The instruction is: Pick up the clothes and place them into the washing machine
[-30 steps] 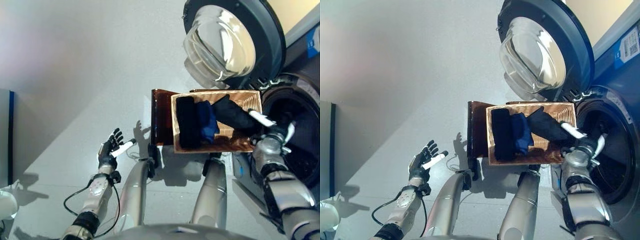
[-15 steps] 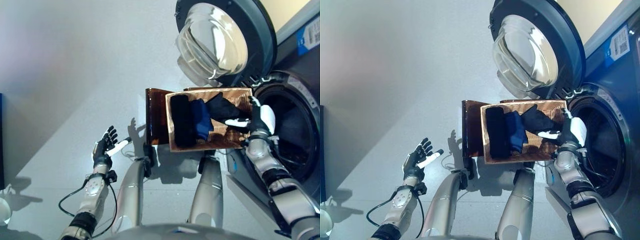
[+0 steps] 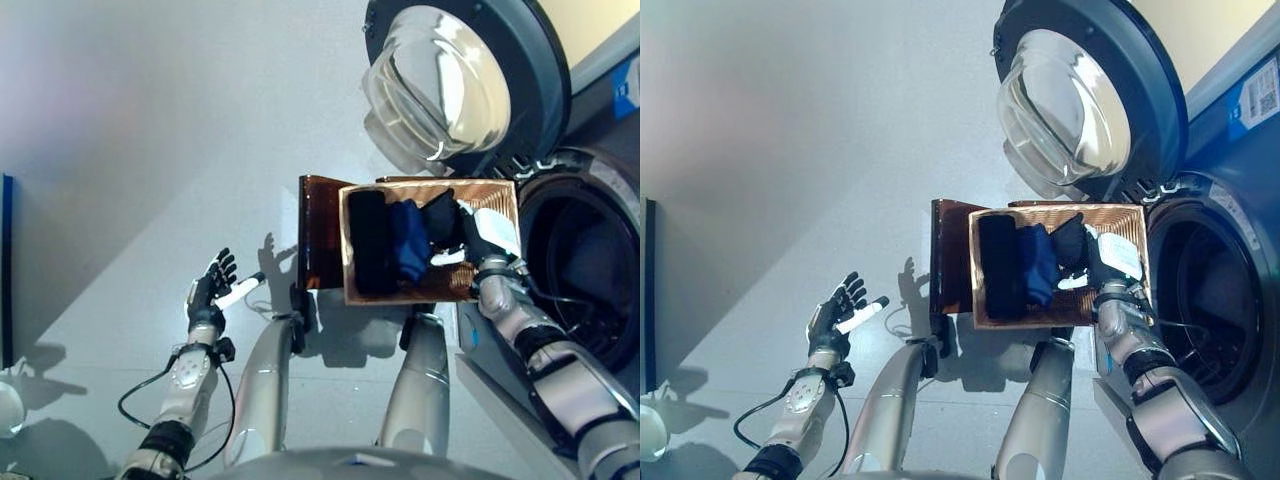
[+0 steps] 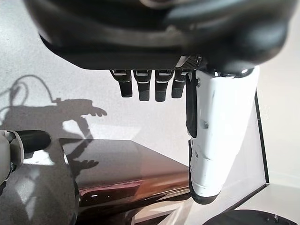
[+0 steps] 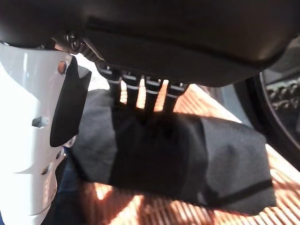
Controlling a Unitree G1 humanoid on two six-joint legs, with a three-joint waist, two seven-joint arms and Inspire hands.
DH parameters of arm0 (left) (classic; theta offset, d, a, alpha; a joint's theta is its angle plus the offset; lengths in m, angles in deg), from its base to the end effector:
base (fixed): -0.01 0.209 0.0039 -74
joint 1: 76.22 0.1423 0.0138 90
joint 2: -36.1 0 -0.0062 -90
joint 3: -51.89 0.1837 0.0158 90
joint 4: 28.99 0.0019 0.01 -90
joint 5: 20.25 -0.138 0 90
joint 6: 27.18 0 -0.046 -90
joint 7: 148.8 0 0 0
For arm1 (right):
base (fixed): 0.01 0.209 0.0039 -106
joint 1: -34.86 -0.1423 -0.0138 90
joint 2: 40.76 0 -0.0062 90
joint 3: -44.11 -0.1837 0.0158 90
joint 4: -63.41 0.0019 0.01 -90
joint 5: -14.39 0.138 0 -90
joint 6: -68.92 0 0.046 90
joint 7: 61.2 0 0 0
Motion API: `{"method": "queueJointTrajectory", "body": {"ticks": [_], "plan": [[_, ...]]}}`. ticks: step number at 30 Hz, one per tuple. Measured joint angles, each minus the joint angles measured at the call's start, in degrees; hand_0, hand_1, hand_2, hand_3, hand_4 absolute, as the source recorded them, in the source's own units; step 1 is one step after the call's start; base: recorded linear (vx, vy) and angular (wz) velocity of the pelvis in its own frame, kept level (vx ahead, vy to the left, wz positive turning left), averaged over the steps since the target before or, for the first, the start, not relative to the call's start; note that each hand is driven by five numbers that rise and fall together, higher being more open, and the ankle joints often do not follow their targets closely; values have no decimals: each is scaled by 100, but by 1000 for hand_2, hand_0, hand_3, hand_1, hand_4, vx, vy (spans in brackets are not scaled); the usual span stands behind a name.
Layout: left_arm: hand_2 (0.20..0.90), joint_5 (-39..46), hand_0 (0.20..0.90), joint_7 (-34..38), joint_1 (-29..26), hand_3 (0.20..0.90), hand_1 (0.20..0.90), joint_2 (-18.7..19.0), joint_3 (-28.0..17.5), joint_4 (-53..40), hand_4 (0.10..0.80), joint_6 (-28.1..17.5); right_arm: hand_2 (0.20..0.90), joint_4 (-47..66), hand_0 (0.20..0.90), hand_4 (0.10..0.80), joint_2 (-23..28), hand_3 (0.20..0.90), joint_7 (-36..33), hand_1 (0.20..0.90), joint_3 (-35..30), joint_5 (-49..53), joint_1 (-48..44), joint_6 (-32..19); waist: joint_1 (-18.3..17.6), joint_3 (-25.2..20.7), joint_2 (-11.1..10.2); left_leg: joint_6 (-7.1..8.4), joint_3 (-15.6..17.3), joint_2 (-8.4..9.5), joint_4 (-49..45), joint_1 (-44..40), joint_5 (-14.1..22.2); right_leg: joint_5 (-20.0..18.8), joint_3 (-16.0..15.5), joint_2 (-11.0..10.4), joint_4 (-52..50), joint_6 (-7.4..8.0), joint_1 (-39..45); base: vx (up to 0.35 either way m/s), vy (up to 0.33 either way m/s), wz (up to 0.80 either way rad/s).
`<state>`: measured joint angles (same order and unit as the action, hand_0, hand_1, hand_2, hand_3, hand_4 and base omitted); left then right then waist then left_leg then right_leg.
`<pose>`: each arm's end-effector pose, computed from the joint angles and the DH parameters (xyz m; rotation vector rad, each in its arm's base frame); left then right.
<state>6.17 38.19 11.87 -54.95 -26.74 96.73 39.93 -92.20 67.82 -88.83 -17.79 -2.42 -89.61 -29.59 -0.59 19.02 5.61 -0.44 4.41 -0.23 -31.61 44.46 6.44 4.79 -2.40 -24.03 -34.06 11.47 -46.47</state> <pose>0.1782 0.1961 -0.0385 -0.1052 0.2262 0.1743 0.2714 -0.2817 0.0278 -1.2122 0.2187 -0.2594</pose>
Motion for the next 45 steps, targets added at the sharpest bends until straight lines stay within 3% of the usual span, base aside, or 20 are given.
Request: {"method": "queueJointTrajectory", "body": {"ticks": [19, 27, 45], "plan": [[900, -106, 900, 56, -8, 900, 900, 1, -2, -5, 800, 0, 900, -583, 900, 800, 76, 900, -159, 900, 116, -752, -165, 373, 20, 4, 4, -3, 4, 4, 21, 12, 4, 1, -3, 0, 29, 0, -11, 0, 0, 0], [900, -124, 900, 57, -68, 900, 900, -1, 1, -15, 800, 2, 900, -901, 900, 800, -144, 900, -229, 900, 165, -744, -196, 481, 62, 20, 10, -1, 2, 3, -11, 22, 10, 4, 4, -2, -16, -2, -27, 0, 0, 0], [900, -197, 900, -102, 64, 900, 900, 147, -7, -883, 800, 20, 900, -1452, 900, 800, -198, 900, -257, 900, 157, -693, -640, 709, 310, 85, 99, 1, -24, -6, -499, 519, 100, 125, 161, -18, -553, -84, -570, -7, 1, 0]]}}
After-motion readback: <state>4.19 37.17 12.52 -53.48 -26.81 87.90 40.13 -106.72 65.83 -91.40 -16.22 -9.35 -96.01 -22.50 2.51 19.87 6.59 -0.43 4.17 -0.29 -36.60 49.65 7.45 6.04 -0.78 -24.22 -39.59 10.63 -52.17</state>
